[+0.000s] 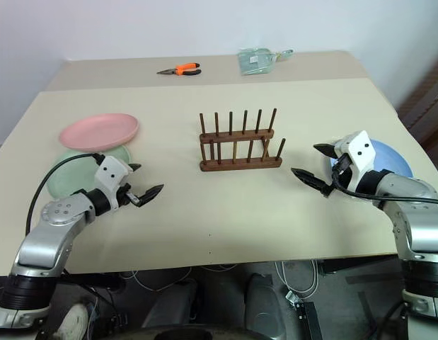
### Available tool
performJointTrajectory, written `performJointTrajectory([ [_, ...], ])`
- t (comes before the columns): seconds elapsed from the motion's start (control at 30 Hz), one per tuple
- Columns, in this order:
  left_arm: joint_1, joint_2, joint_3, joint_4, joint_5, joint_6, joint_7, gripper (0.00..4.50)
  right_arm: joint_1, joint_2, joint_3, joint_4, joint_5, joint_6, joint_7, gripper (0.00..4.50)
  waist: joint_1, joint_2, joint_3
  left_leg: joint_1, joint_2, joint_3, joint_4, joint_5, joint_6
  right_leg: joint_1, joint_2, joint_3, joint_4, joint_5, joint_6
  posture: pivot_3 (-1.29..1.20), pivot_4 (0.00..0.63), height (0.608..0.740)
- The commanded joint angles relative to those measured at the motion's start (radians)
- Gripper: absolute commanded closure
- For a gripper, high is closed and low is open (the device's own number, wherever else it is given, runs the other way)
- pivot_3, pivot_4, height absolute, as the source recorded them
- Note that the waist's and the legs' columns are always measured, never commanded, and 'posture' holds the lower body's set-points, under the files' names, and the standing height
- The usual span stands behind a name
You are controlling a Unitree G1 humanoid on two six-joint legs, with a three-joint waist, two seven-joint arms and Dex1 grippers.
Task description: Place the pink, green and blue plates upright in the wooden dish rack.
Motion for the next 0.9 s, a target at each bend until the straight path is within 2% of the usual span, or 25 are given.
performJointTrajectory([
  [0.03,-0.012,-0.005,-0.012,0.002,0.023,-0.031,0.018,0.0,-0.044,0.011,0.011,-0.001,0.009,-0.011,0.008,0.01,0.0,0.0,0.0,0.0,0.0,0.0,0.0,0.0,0.0,0.0,0.0,0.0,0.0,0.0,0.0,0.0,0.15,0.74],
  [0.23,-0.041,-0.04,-0.046,0.034,0.03,-0.052,0.024,0.0,-0.066,0.016,0.036,0.008,0.004,0.009,0.012,0.01,0.003,0.0,0.0,0.0,0.0,0.0,0.0,0.0,0.0,0.0,0.0,0.0,0.0,0.0,0.0,0.0,0.15,0.74],
  [0.37,-0.105,-0.06,-0.088,0.107,0.004,-0.071,-0.045,0.0,-0.019,0.023,0.054,-0.082,0.024,0.045,0.01,0.01,0.006,0.0,0.0,-0.001,0.0,0.0,0.0,0.0,0.0,0.0,0.0,0.0,0.0,0.0,0.0,0.0,0.15,0.74],
  [0.57,-0.339,-0.104,-0.22,0.4,0.08,-0.183,-0.154,0.0,0.095,0.083,0.078,-0.236,0.035,0.079,-0.048,0.01,0.023,-0.001,0.0,-0.002,-0.001,-0.001,0.002,0.0,0.0,0.0,0.0,-0.002,0.0,0.0,0.0,0.0,0.15,0.74],
  [0.7,-0.527,-0.2,-0.294,0.685,0.113,-0.256,-0.243,0.0,0.167,0.13,0.077,-0.325,0.03,0.087,-0.115,0.01,0.025,-0.002,0.001,-0.004,-0.002,-0.001,0.002,0.0,0.0,-0.001,0.0,-0.002,0.0,0.001,0.001,0.0,0.15,0.74],
  [0.8,-0.606,-0.259,-0.325,0.816,0.126,-0.304,-0.313,0.0,0.195,0.142,0.057,-0.394,0.044,0.118,-0.163,0.01,0.024,-0.002,0.001,-0.006,-0.002,-0.002,0.003,0.0,0.0,-0.002,0.0,-0.003,0.0,0.002,0.003,0.0,0.15,0.74],
  [0.9,-0.66,-0.304,-0.327,0.934,0.151,-0.348,-0.313,0.0,0.226,0.141,0.045,-0.436,0.043,0.135,-0.195,0.01,0.023,-0.002,0.001,-0.006,-0.002,-0.002,0.002,0.0,0.0,-0.003,0.0,-0.003,0.0,0.002,0.004,0.0,0.15,0.74],
])
